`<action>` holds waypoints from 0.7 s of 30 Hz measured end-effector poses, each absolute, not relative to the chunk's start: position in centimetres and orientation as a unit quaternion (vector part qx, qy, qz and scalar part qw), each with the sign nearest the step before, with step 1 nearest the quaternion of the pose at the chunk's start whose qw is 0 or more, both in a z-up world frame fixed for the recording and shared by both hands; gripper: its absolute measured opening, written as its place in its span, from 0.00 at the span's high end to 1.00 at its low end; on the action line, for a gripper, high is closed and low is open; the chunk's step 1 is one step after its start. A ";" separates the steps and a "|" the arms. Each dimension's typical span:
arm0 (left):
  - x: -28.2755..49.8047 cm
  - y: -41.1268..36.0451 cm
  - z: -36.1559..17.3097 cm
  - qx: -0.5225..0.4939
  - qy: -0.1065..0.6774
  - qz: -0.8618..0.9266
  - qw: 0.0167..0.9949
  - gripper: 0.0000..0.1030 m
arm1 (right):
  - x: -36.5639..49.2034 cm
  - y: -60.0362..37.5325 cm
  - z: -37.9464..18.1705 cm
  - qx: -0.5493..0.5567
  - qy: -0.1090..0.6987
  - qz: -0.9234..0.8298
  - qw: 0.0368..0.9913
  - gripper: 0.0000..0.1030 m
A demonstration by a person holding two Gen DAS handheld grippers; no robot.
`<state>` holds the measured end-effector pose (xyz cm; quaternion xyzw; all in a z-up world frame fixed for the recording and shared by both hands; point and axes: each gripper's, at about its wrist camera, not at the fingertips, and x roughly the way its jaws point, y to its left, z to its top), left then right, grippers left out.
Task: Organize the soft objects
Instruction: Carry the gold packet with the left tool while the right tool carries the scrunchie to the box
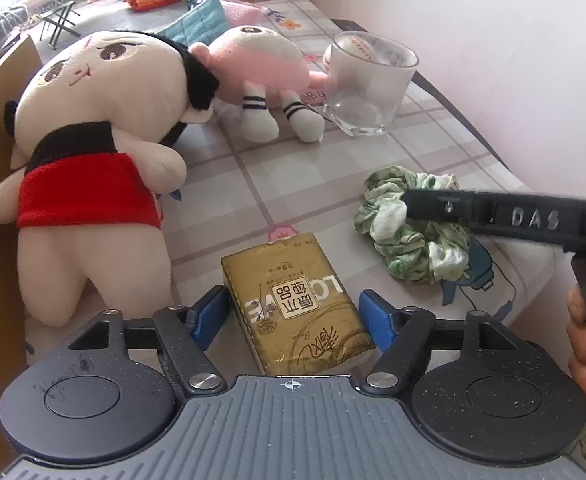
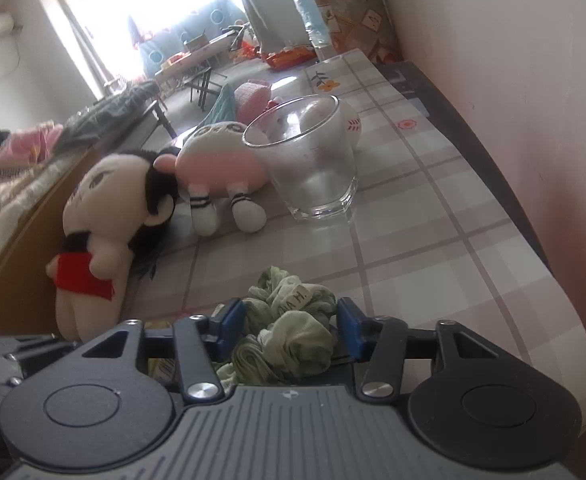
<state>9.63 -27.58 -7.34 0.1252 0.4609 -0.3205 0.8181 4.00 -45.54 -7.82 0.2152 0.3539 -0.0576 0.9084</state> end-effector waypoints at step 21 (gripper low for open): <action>6.6 -21.9 -2.6 0.080 0.398 -0.318 0.857 0.41 | -1.0 -41.0 -1.0 0.161 0.279 -0.033 0.946 0.82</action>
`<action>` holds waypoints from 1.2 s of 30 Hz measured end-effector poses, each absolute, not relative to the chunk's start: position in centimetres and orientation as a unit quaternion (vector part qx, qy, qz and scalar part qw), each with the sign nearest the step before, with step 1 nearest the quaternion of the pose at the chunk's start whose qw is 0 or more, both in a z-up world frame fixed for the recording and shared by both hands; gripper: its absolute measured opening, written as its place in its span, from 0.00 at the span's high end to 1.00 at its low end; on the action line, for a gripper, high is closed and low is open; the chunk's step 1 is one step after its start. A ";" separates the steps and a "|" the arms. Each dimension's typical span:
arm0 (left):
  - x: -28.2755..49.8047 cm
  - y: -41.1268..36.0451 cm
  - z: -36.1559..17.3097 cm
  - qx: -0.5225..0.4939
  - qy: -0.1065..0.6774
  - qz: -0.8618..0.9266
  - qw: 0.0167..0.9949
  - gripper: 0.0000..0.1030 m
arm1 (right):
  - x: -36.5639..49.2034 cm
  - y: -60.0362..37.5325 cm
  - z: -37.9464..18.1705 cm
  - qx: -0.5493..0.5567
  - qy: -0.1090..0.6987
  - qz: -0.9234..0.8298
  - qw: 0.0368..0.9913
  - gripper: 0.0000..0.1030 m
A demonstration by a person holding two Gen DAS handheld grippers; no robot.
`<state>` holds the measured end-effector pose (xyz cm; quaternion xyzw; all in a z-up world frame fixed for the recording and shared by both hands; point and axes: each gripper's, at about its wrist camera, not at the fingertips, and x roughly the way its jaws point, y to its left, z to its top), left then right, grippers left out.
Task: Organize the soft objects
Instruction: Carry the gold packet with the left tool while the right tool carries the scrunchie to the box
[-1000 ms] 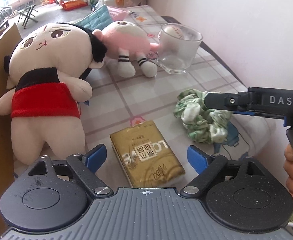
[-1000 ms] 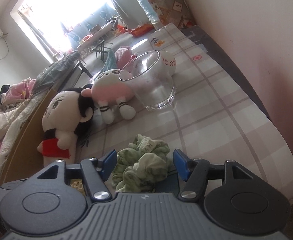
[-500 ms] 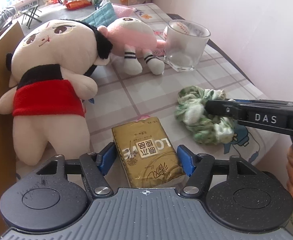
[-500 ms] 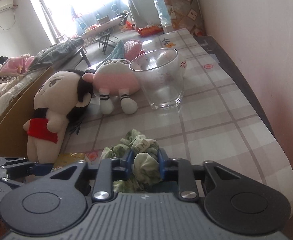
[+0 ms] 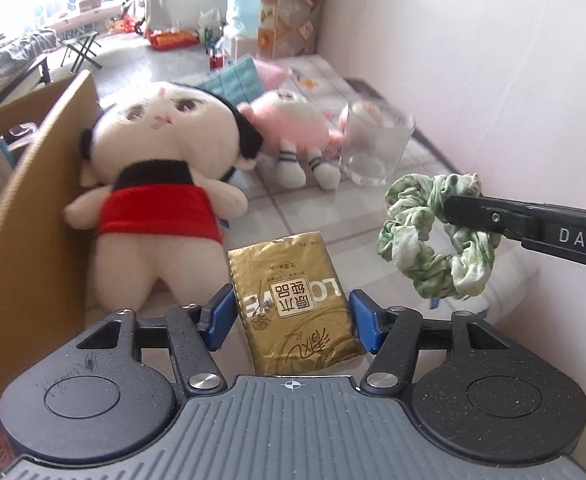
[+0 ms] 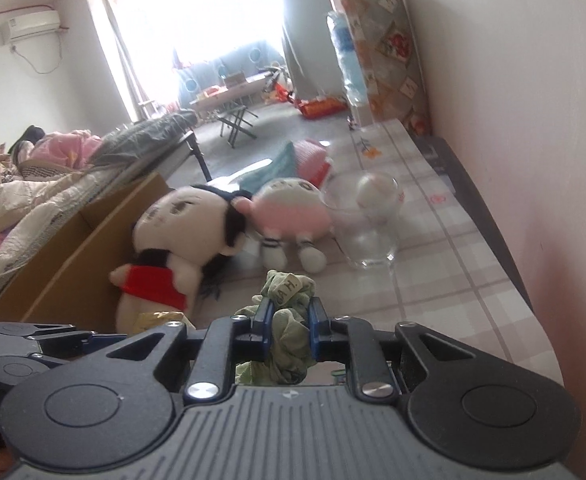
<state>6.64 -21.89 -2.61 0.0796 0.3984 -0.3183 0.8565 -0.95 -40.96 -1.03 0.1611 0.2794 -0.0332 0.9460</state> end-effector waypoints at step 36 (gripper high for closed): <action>24.3 -0.4 2.9 -0.073 0.424 -0.179 0.885 0.43 | 26.2 -18.2 10.5 0.073 0.341 0.190 0.918 0.82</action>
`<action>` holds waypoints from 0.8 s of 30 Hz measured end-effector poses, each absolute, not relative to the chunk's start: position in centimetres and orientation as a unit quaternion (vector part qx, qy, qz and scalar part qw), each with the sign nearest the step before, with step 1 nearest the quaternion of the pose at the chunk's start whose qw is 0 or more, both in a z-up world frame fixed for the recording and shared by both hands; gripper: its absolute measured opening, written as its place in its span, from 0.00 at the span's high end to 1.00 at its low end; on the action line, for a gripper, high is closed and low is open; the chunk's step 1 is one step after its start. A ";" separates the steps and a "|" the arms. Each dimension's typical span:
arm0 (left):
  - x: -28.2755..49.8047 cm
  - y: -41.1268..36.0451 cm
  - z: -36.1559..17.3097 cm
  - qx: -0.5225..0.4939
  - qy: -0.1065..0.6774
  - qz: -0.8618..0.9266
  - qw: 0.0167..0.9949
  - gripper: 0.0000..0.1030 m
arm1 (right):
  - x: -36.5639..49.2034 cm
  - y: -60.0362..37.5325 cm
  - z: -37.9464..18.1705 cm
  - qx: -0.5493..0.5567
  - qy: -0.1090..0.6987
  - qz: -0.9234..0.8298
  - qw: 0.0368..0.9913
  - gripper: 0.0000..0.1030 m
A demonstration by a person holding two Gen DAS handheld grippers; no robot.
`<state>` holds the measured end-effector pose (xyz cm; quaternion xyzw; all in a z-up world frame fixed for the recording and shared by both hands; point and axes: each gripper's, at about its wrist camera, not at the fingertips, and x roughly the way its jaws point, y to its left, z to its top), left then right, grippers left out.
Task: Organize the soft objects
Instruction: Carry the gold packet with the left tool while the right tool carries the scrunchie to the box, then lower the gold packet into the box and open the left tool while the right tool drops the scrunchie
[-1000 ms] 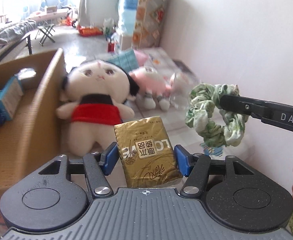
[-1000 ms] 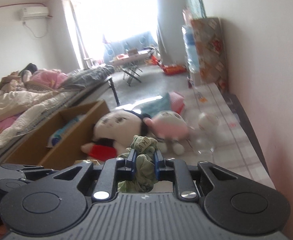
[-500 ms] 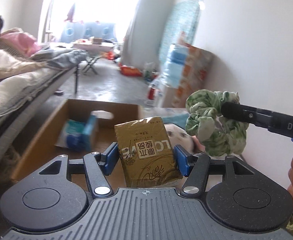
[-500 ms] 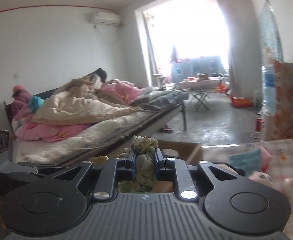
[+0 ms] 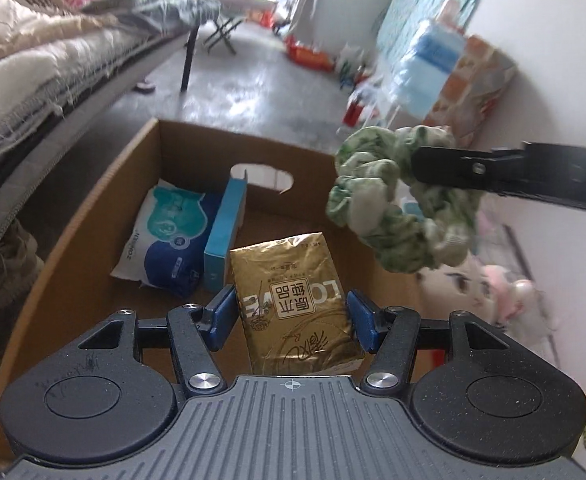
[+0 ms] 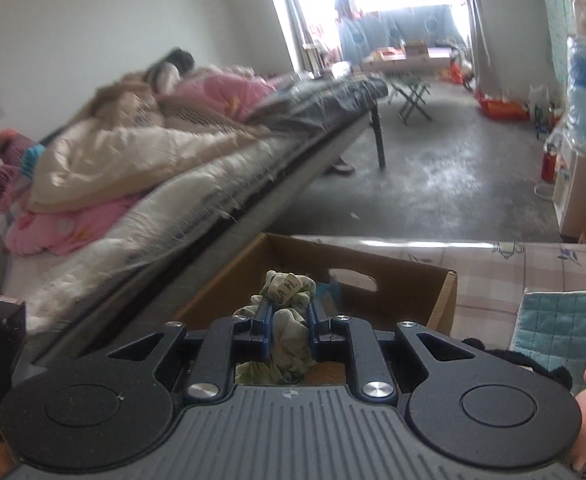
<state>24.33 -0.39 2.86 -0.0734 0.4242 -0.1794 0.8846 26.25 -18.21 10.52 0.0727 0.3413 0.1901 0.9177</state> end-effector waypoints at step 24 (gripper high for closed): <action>33.5 -6.6 -5.1 -0.038 0.513 -0.180 0.838 0.41 | 38.6 -16.0 1.7 -0.061 0.454 0.157 0.875 0.79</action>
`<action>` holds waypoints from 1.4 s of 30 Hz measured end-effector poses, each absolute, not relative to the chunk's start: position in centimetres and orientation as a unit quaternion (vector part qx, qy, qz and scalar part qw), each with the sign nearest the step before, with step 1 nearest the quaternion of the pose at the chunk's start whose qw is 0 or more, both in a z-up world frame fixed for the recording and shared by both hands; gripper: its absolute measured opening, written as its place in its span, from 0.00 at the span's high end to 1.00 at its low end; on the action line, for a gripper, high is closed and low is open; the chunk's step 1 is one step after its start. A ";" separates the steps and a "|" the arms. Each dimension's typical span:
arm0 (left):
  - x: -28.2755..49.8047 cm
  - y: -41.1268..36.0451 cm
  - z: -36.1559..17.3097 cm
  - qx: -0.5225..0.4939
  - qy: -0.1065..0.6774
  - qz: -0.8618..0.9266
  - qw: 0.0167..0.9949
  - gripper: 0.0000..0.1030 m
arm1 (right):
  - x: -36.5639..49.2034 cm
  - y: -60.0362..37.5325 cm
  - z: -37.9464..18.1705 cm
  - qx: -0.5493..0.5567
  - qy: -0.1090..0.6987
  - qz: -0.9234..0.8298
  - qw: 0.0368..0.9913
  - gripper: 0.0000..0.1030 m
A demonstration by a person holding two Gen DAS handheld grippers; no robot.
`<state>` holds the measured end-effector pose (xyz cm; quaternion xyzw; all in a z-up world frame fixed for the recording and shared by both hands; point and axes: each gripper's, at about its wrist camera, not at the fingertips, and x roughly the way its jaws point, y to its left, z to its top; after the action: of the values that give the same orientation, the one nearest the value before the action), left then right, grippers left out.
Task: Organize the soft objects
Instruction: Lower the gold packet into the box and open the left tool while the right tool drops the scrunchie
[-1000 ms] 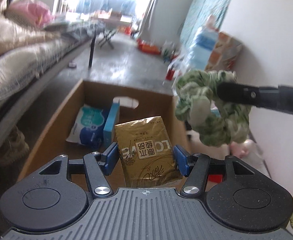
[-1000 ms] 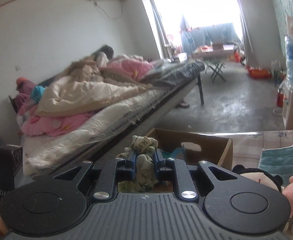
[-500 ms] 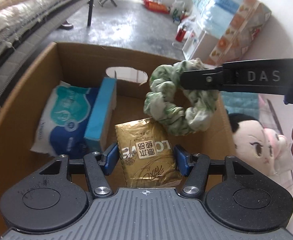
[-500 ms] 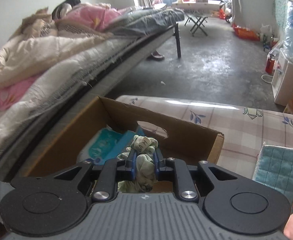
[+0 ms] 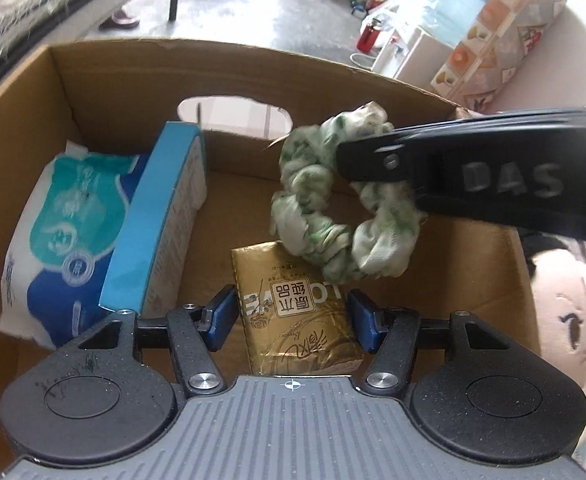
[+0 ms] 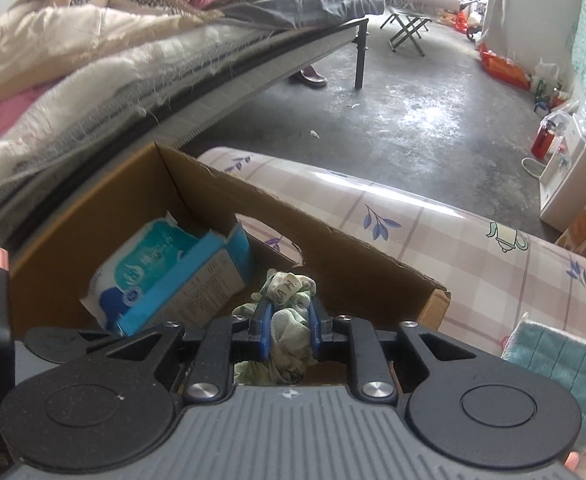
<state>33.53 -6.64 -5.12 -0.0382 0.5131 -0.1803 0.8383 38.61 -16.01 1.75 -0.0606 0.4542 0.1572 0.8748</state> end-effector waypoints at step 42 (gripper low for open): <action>20.2 2.3 9.9 -0.112 0.373 -0.203 0.898 0.02 | 16.5 -26.7 16.4 0.098 0.255 0.187 0.944 0.38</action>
<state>20.21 2.33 9.89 -0.1120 0.3732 -0.2034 0.8982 16.52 -26.70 16.40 0.0978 0.2552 0.1872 0.9435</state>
